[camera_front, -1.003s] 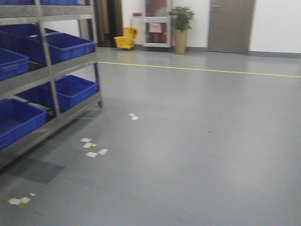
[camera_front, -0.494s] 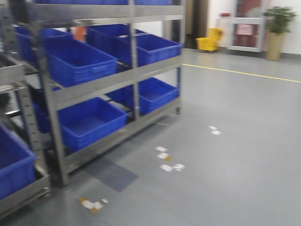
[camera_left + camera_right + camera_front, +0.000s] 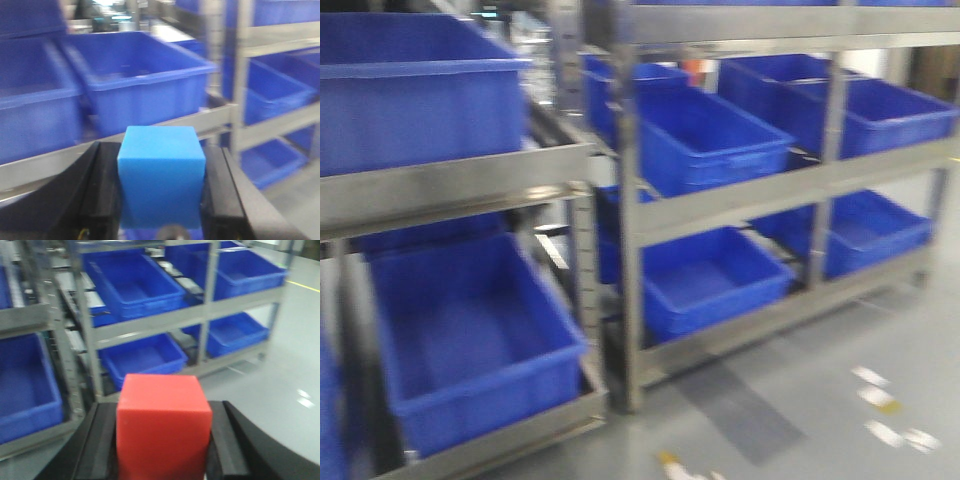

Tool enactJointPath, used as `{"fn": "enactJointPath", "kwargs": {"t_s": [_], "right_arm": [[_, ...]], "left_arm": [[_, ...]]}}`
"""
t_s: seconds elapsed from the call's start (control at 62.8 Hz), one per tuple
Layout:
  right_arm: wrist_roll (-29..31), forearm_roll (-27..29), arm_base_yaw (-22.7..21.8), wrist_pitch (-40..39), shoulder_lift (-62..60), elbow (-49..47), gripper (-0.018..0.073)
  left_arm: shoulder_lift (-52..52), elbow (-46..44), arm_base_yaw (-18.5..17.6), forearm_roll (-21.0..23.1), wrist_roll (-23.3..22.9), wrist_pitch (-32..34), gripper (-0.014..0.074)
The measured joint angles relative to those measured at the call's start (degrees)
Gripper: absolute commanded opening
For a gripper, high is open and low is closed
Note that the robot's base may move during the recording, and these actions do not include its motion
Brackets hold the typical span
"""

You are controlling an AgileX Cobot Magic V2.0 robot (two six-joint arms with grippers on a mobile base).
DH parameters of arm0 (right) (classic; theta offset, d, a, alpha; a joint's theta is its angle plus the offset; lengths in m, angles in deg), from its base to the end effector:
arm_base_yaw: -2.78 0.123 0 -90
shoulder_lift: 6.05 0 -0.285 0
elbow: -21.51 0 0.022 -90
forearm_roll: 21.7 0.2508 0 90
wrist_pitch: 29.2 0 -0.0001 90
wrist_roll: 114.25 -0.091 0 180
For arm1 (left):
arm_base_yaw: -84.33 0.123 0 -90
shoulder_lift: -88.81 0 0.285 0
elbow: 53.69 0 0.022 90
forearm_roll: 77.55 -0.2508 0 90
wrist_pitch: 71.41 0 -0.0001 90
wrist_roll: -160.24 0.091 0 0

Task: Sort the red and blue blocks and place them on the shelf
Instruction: 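Drive the base and turn toward the shelf of blue bins, then move both held cubes over two adjacent blue bins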

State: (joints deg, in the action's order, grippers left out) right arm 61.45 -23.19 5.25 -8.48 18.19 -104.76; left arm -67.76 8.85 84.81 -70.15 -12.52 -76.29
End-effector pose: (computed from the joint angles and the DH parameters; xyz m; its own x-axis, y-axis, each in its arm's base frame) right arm 0.0707 0.0022 0.3000 -0.1524 0.0442 -0.9873 -0.0263 0.9985 0.0487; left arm 0.0781 -0.0004 0.2745 -0.0141 -0.0024 -0.9999 0.0025 1.0000 -0.0025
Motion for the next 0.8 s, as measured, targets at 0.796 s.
{"fn": "enactJointPath", "kwargs": {"t_s": [0.796], "right_arm": [[0.0, 0.0, 0.0, 0.0, 0.0, 0.0, 0.0057]], "left_arm": [[0.0, 0.21, 0.0, 0.0, 0.0, -0.1, 0.0125]]}}
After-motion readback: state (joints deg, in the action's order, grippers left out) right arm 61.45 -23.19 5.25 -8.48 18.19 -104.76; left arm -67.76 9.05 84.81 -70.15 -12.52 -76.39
